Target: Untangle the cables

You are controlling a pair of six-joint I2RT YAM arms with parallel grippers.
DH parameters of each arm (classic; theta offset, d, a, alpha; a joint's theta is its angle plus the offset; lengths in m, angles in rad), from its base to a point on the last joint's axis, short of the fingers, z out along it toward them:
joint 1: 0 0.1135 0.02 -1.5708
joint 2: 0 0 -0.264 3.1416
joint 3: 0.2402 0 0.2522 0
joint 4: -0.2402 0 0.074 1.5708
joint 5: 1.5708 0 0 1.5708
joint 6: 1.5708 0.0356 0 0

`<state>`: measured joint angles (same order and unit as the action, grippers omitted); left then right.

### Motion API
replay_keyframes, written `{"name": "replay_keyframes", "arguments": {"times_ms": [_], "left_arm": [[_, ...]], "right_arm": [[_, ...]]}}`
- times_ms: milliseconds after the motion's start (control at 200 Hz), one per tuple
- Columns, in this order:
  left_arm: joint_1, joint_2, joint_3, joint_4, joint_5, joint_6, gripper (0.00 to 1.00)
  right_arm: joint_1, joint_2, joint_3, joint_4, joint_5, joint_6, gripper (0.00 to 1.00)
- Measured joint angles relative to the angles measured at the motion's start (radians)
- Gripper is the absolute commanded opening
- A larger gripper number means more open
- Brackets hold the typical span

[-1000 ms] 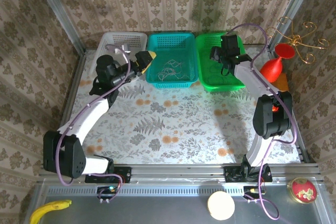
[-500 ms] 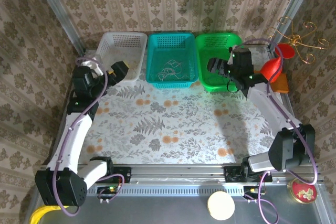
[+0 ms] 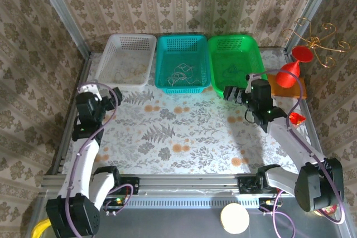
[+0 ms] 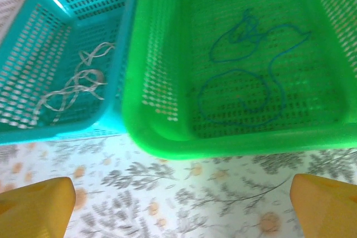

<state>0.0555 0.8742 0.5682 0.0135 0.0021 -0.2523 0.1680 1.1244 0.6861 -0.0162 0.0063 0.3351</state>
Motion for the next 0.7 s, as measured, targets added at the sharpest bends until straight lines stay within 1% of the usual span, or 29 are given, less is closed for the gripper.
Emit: {"name": "replay_keyframes", "arguments": {"times_ms": [80, 180, 280, 345, 450, 510, 605, 700], "left_arm": [[0.02, 0.082, -0.079, 0.121, -0.041, 0.026, 1.0], [0.024, 0.256, -0.154, 0.283, -0.069, 0.048, 1.0], [0.016, 0.403, -0.174, 0.403, -0.081, 0.086, 1.0], [0.0, 0.496, -0.174, 0.517, -0.086, 0.128, 1.0], [-0.036, 0.607, -0.175, 0.673, -0.082, 0.187, 1.0], [-0.057, 0.659, -0.179, 0.761, -0.08, 0.221, 1.0], [-0.068, 0.683, -0.188, 0.819, -0.064, 0.246, 1.0], [-0.06, 0.683, -0.189, 0.857, -0.05, 0.257, 1.0]], "right_arm": [[0.0, 0.001, -0.085, 0.076, 0.069, -0.056, 1.0], [-0.011, 0.025, -0.163, 0.16, 0.156, -0.124, 1.0], [-0.056, 0.086, -0.216, 0.294, 0.217, -0.162, 1.0], [-0.085, 0.14, -0.242, 0.386, 0.234, -0.176, 1.0], [-0.122, 0.224, -0.256, 0.497, 0.23, -0.203, 1.0], [-0.14, 0.27, -0.265, 0.596, 0.21, -0.216, 1.0], [-0.158, 0.372, -0.289, 0.758, 0.155, -0.236, 1.0], [-0.165, 0.408, -0.293, 0.774, 0.093, -0.258, 1.0]]}}
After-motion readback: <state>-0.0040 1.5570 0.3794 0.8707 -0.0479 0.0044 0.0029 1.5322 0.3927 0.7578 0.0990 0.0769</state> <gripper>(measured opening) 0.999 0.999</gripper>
